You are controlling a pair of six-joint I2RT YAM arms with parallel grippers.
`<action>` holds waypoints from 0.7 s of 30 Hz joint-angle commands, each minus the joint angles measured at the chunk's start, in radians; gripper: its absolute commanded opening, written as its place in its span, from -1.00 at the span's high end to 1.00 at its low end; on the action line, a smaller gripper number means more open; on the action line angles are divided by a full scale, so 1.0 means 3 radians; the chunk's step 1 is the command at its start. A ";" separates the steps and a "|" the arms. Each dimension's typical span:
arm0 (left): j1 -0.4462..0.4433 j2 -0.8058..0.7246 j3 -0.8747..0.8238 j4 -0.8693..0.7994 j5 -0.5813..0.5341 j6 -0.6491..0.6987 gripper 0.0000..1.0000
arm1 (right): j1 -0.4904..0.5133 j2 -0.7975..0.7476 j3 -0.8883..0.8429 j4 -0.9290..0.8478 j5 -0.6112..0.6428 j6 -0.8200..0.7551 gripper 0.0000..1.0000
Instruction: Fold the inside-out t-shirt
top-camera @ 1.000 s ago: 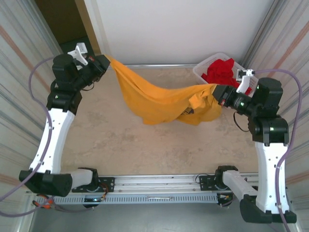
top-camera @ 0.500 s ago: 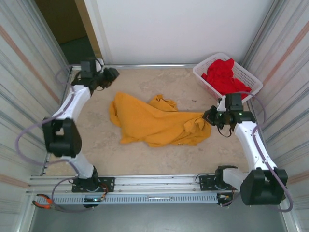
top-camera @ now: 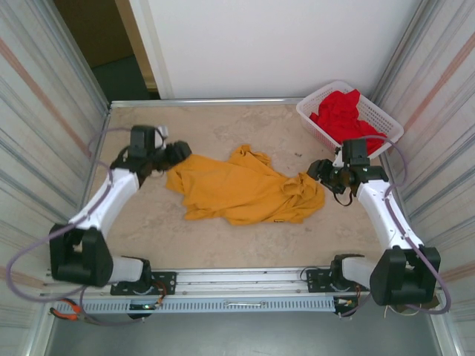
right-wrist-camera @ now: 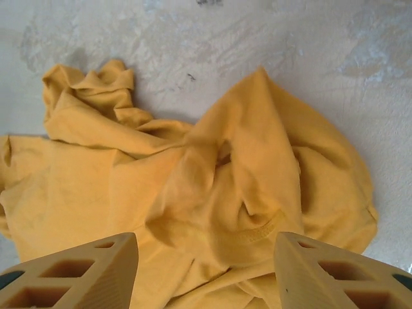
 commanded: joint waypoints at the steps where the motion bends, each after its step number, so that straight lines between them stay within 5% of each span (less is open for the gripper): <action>1: -0.0059 -0.0334 -0.0650 0.0017 -0.0235 -0.0138 -0.09 | 0.0161 -0.0284 0.0116 -0.0290 0.0222 -0.0049 -0.15; 10: -0.0123 -0.0409 -0.1335 0.0437 -0.0127 -0.0418 -0.17 | 0.0793 -0.0824 -0.0356 -0.0383 0.0582 0.0316 -0.29; 21: -0.0141 0.0125 -0.1376 0.0978 -0.0107 -0.0341 -0.07 | 0.0940 -0.0697 -0.0448 -0.0247 0.0729 0.0377 -0.35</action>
